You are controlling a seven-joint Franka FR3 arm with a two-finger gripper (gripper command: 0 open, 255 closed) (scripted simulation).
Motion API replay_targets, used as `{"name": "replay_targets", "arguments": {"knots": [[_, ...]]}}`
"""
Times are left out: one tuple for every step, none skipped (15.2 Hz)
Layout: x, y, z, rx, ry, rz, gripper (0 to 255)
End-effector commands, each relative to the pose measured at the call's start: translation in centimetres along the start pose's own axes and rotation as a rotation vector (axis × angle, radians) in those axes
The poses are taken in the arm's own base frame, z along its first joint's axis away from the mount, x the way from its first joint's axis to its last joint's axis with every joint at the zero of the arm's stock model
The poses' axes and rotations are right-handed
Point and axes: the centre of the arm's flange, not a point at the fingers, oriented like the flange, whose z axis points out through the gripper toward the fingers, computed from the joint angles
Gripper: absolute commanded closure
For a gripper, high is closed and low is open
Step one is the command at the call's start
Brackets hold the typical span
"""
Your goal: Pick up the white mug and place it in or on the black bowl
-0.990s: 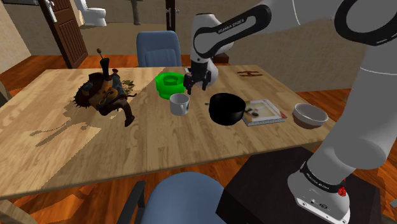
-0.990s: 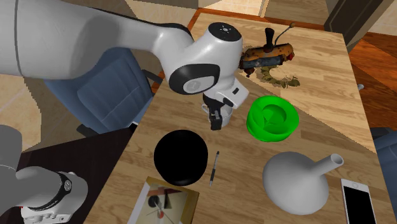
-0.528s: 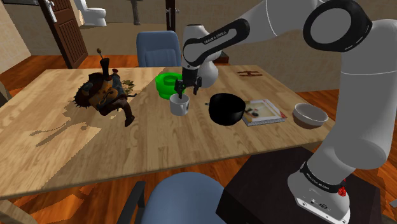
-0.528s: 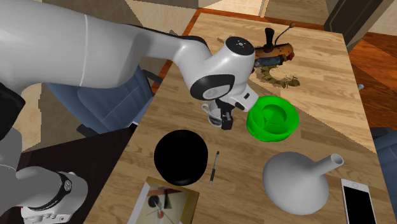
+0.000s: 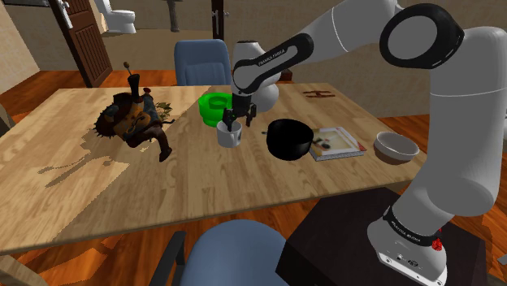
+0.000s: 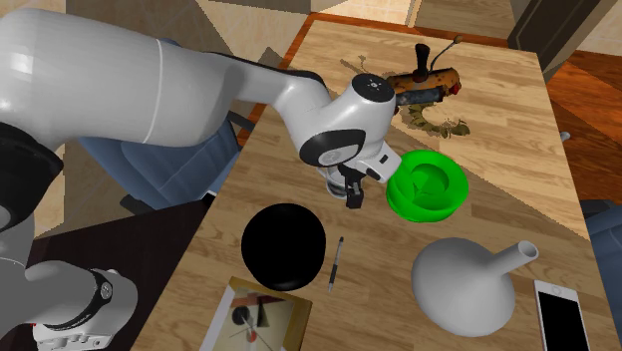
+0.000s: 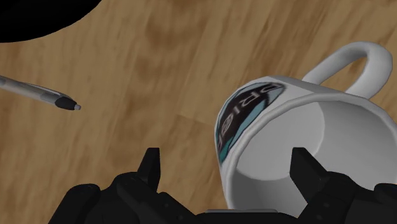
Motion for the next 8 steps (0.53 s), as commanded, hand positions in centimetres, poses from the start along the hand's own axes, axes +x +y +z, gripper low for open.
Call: {"name": "replay_targets", "arguments": {"knots": [[0.00, -0.01, 0.04, 0.000, 0.000, 0.000, 0], [0.00, -0.01, 0.04, 0.000, 0.000, 0.000, 0], [0.00, -0.01, 0.04, 0.000, 0.000, 0.000, 0], [0.00, -0.01, 0.03, 0.000, 0.000, 0.000, 0], [0.00, -0.01, 0.03, 0.000, 0.000, 0.000, 255], [0.00, -0.01, 0.03, 0.000, 0.000, 0.000, 255], [0.00, -0.01, 0.03, 0.000, 0.000, 0.000, 255], [0.00, -0.01, 0.03, 0.000, 0.000, 0.000, 255]]}}
